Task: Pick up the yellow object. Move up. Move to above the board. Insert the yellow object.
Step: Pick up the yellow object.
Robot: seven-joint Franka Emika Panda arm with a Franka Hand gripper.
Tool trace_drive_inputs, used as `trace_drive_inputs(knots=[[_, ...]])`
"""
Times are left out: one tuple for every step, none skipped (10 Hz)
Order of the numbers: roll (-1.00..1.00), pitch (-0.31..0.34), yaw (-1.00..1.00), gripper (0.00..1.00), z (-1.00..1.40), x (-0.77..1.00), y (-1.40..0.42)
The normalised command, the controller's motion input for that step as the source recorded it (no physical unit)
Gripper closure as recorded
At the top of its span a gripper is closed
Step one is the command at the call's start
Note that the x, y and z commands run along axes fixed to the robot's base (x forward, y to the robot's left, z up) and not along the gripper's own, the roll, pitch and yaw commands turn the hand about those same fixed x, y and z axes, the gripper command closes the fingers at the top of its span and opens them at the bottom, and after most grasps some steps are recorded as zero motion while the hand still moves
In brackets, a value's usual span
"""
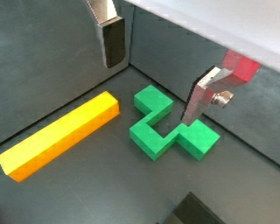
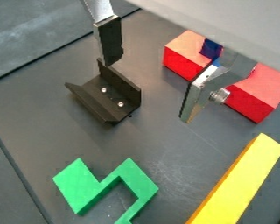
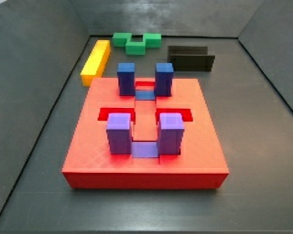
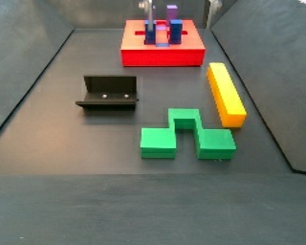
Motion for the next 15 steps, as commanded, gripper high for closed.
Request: trace_drive_inputs(knots=[[0.0,-0.04,0.0,0.0,-0.07,0.0,0.0],[0.01,0.0,0.0,0.0,0.0,0.0,0.0],[0.0,-0.066,-0.11,0.0,0.0,-0.29,0.07],[0.25,0.0,0.0,0.0,-0.1,-0.17,-0.51],[0.19,-0.034,-0.02,0.0,-0.24,-0.23,-0.68],[0.12,-0.131,-0.06,0.0,-0.26,-0.35,-0.7],[0.07,-0.194,-0.1,0.0,-0.3,-0.4,-0.67],[0.08,-0.214,-0.19,0.0,-0.35,-0.54,-0.53],[0.09,-0.129,-0.27,0.0,-0.28,-0.75,-0.23],[0.0,-0.149,-0.34,0.0,-0.25,-0.87,0.02],[-0.08,-0.219,-0.38,0.0,-0.14,-0.71,0.28],[-0.11,-0.227,-0.38,0.0,-0.05,-0.42,0.37],[-0.09,-0.207,-0.36,0.0,-0.09,-0.25,0.41],[0.0,-0.164,-0.23,0.0,-0.34,-0.13,0.26],[0.02,-0.137,-0.1,0.0,-0.53,-0.15,0.0]])
